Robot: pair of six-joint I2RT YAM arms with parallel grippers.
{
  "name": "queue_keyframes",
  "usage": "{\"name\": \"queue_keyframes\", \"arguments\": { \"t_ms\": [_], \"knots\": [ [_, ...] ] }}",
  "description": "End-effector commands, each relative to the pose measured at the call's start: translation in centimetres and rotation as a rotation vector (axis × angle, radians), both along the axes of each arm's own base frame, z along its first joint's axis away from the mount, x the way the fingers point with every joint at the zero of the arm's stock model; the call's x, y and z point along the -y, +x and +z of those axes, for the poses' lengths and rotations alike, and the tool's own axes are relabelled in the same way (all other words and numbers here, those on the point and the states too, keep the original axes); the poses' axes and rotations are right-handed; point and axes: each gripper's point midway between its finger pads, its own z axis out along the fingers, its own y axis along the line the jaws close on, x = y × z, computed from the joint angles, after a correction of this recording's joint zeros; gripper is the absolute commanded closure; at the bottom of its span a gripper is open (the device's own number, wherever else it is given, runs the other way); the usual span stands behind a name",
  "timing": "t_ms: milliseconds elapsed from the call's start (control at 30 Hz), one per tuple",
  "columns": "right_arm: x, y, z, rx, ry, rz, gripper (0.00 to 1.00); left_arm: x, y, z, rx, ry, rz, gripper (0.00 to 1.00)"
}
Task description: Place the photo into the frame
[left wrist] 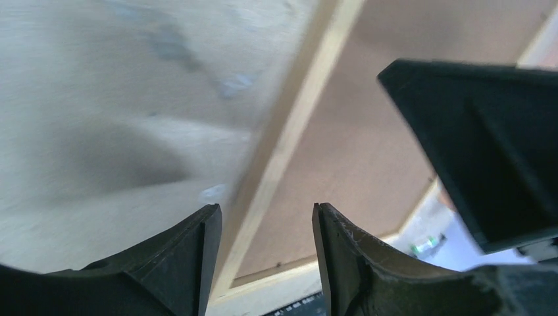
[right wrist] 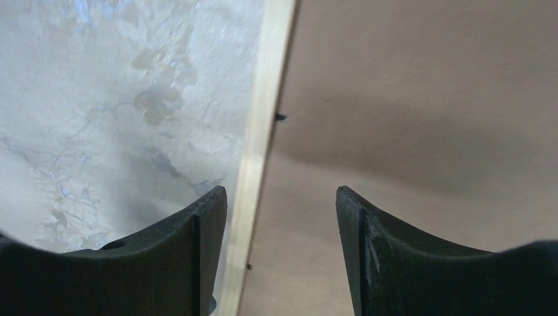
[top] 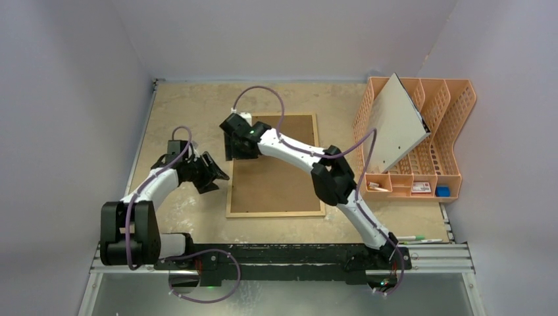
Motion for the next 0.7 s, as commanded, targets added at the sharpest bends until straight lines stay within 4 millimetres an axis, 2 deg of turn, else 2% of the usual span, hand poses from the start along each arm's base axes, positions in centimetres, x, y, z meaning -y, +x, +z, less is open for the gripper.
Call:
{"name": "queue_keyframes", "arguments": {
  "t_ms": [0,167,333,467,533,600,667],
  "knots": [
    [-0.7,-1.4,0.6,0.000,-0.051,-0.064,0.36,-5.0,-1.0,-0.2,-0.059,0.257,0.167,0.43],
    [-1.8,-3.9,-0.9,0.002,-0.091,-0.038,0.37,-7.0,-1.1,0.9,-0.021,0.334,0.263,0.41],
    [-1.8,-5.0,-3.2,0.020,-0.184,-0.017,0.39,-7.2,-1.2,1.1,-0.008,0.332,0.281,0.40],
    [-0.9,-5.7,-5.4,0.040,-0.297,0.000,0.42,-7.1,-1.3,1.1,-0.005,0.326,0.276,0.40],
    [0.3,-6.5,-6.7,0.031,-0.374,0.013,0.44,-7.1,-1.3,1.2,-0.001,0.327,0.279,0.39],
    [1.5,-7.0,-7.6,0.024,-0.433,0.013,0.51,-7.1,-1.3,1.2,0.001,0.327,0.280,0.39],
    [2.3,-7.5,-7.8,0.014,-0.463,0.008,0.65,-7.1,-1.4,1.2,0.001,0.326,0.279,0.39]
  ]
}}
